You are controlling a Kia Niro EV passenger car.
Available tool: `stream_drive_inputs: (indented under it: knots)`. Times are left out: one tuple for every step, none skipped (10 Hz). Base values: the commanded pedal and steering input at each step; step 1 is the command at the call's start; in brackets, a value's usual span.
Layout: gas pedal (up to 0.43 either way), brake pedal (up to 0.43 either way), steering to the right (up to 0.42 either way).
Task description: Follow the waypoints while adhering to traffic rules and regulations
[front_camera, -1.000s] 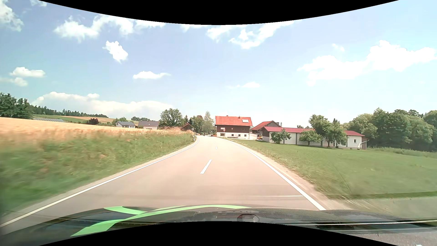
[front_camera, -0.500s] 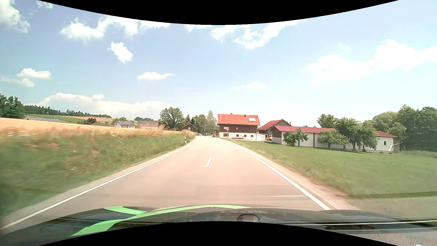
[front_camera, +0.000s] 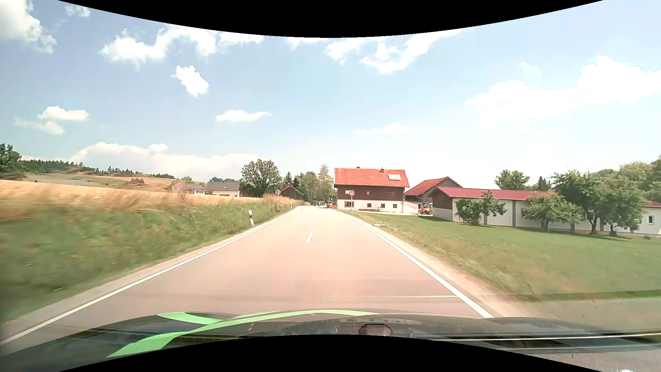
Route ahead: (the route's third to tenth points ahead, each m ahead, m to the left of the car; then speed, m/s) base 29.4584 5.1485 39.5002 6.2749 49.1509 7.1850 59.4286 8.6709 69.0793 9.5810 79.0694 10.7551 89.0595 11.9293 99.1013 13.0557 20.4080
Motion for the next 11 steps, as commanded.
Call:
stream_drive_inputs:
  knots:
    - [0.0, 0.0, -0.02]
    - [0.0, 0.0, -0.021]
    - [0.0, 0.0, -0.022]
    - [0.0, 0.0, -0.023]
    - [0.0, 0.0, -0.025]
    - [0.0, 0.0, -0.026]
    - [0.0, 0.0, -0.027]
    - [0.0, 0.0, -0.027]
    - [0.0, 0.0, -0.026]
    - [0.0, 0.0, -0.026]
    - [0.0, 0.0, -0.025]
